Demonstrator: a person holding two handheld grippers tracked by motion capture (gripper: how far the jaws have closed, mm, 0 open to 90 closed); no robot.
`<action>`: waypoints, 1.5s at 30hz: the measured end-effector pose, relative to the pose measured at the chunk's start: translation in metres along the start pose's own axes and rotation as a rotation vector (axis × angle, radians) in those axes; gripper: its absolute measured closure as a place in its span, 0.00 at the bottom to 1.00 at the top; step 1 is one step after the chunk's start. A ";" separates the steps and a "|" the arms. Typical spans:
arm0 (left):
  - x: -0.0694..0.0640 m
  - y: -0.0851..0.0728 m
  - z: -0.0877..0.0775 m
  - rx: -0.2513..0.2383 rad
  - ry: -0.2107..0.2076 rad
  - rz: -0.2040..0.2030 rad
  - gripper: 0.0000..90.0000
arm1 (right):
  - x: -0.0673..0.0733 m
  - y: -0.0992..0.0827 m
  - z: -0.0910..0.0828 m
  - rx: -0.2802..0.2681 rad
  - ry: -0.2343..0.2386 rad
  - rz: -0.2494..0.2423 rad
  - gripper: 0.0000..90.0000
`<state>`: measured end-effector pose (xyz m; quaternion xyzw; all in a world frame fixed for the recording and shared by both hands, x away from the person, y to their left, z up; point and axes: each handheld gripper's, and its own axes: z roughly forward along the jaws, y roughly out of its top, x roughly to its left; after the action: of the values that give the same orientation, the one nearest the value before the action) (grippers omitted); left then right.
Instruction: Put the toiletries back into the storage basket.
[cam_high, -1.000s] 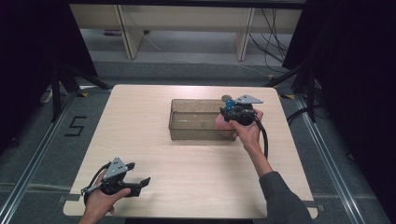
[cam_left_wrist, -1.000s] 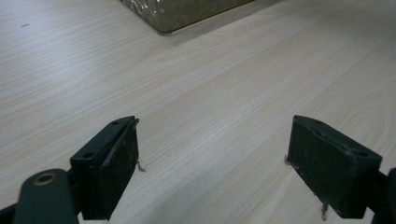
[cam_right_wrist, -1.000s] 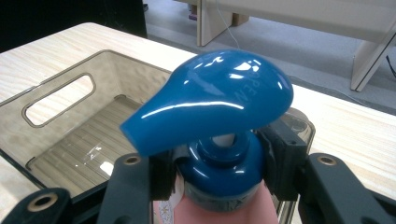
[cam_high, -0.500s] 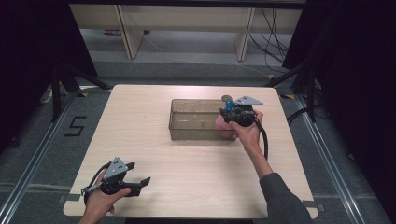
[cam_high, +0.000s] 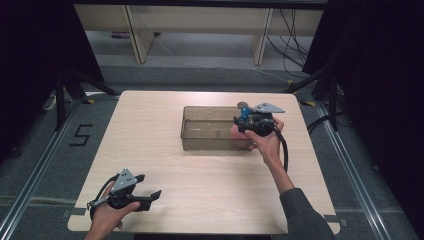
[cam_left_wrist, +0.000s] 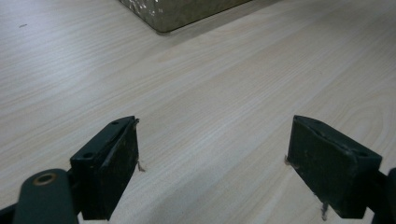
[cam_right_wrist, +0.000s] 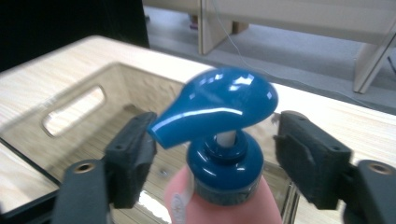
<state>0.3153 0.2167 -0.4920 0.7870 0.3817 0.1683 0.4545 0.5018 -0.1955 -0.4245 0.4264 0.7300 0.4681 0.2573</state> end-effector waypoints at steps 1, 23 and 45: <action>0.000 0.000 0.000 0.002 -0.001 0.000 0.18 | 0.000 0.001 -0.003 -0.020 0.013 0.028 0.31; -0.001 0.000 -0.001 -0.006 -0.001 0.005 0.18 | 0.010 -0.012 -0.037 -0.042 0.042 0.085 0.21; -0.002 0.001 -0.003 -0.006 0.003 0.011 0.18 | 0.011 -0.023 -0.057 -0.048 0.046 0.083 0.22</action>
<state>0.3128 0.2164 -0.4895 0.7875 0.3776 0.1731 0.4553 0.4428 -0.2171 -0.4207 0.4391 0.7059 0.5055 0.2309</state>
